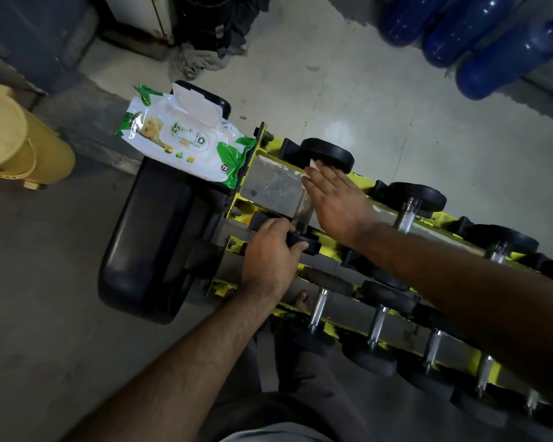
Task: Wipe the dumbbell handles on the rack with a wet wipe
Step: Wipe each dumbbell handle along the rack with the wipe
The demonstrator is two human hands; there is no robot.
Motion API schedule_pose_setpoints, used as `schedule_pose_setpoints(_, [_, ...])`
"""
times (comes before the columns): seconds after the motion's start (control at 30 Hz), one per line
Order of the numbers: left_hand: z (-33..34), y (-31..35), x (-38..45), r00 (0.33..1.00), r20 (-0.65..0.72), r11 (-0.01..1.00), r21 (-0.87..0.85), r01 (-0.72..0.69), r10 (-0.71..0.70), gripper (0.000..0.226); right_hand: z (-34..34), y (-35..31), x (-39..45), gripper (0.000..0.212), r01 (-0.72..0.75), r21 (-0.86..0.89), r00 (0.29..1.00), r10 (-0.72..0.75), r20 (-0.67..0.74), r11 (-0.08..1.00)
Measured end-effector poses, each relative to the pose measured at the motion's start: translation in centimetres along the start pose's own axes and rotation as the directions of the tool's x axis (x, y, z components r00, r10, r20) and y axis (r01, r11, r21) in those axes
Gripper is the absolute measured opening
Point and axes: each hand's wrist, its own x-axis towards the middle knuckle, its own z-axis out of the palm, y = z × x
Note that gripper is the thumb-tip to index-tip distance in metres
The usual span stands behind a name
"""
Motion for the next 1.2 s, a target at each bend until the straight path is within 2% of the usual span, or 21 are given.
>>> schedule_pose_setpoints(0.13, [0.0,0.0,-0.1,1.000,-0.004,1.000,0.005,0.009,-0.009,0.028,-0.3,0.7,-0.1,0.054,0.053,0.083,0.998,-0.051,-0.027,0.995])
schedule_pose_setpoints(0.23, [0.0,0.0,0.0,1.000,-0.009,1.000,-0.002,0.007,-0.007,0.028,0.4,0.6,-0.7,0.061,-0.018,0.074,0.999,0.020,-0.031,0.997])
schedule_pose_setpoints(0.37, [-0.3,-0.5,0.2,1.000,0.001,1.000,-0.028,-0.001,0.001,0.028,1.0,0.3,-2.0,0.060,0.183,0.129,0.983,-0.182,-0.025,0.975])
schedule_pose_setpoints(0.47, [-0.4,-1.1,0.3,1.000,0.006,0.999,-0.025,-0.026,0.026,0.028,0.5,2.0,-1.0,0.060,0.017,0.190,0.998,-0.005,-0.067,0.982])
schedule_pose_setpoints(0.5, [-0.5,-1.2,0.4,1.000,0.005,0.999,-0.030,-0.031,0.031,0.028,0.8,1.5,-1.4,0.059,0.019,0.210,0.997,-0.004,-0.072,0.978])
schedule_pose_setpoints(0.6, [-0.9,-1.3,0.7,0.999,0.013,0.999,-0.041,-0.030,0.031,0.028,2.6,-0.3,-3.2,0.057,0.269,0.252,0.962,-0.272,-0.025,0.930])
schedule_pose_setpoints(0.63, [-1.0,-1.3,0.8,0.999,0.018,0.999,-0.041,-0.028,0.029,0.028,2.6,0.0,-3.3,0.058,0.313,0.249,0.947,-0.321,-0.010,0.917])
schedule_pose_setpoints(0.67, [-1.0,-1.3,0.8,0.999,0.022,0.999,-0.041,-0.026,0.026,0.027,2.4,0.6,-3.1,0.061,0.313,0.237,0.948,-0.318,-0.018,0.920])
schedule_pose_setpoints(0.77, [-0.9,-1.4,0.7,0.999,0.020,0.999,-0.045,-0.023,0.024,0.027,2.3,1.9,-2.1,0.066,0.185,0.222,0.982,-0.174,-0.070,0.957])
schedule_pose_setpoints(0.8, [-0.9,-1.4,0.7,1.000,0.017,0.999,-0.045,-0.021,0.022,0.027,2.6,1.3,-2.4,0.068,0.194,0.224,0.980,-0.181,-0.079,0.955])
schedule_pose_setpoints(0.9, [-0.9,-1.4,0.7,1.000,0.017,0.999,-0.043,-0.023,0.023,0.028,3.2,-0.1,-3.9,0.071,0.390,0.199,0.921,-0.382,-0.077,0.899])
schedule_pose_setpoints(0.97, [-0.8,-1.4,0.7,1.000,0.020,0.999,-0.036,-0.017,0.017,0.028,2.5,1.1,-2.8,0.067,0.346,0.167,0.938,-0.338,-0.074,0.923])
schedule_pose_setpoints(1.07, [-0.6,-1.4,0.6,1.000,0.015,1.000,-0.020,-0.022,0.022,0.028,1.4,1.5,-0.8,0.062,0.090,0.169,0.994,-0.078,-0.080,0.981])
schedule_pose_setpoints(1.1, [-0.5,-1.3,0.5,1.000,0.007,1.000,-0.014,-0.021,0.021,0.028,1.4,0.8,-0.6,0.063,0.086,0.164,0.995,-0.074,-0.073,0.983])
schedule_pose_setpoints(1.2, [-0.4,-1.0,0.3,1.000,0.000,1.000,0.004,-0.022,0.022,0.028,1.6,-0.1,-1.2,0.064,0.234,0.101,0.972,-0.234,-0.009,0.967])
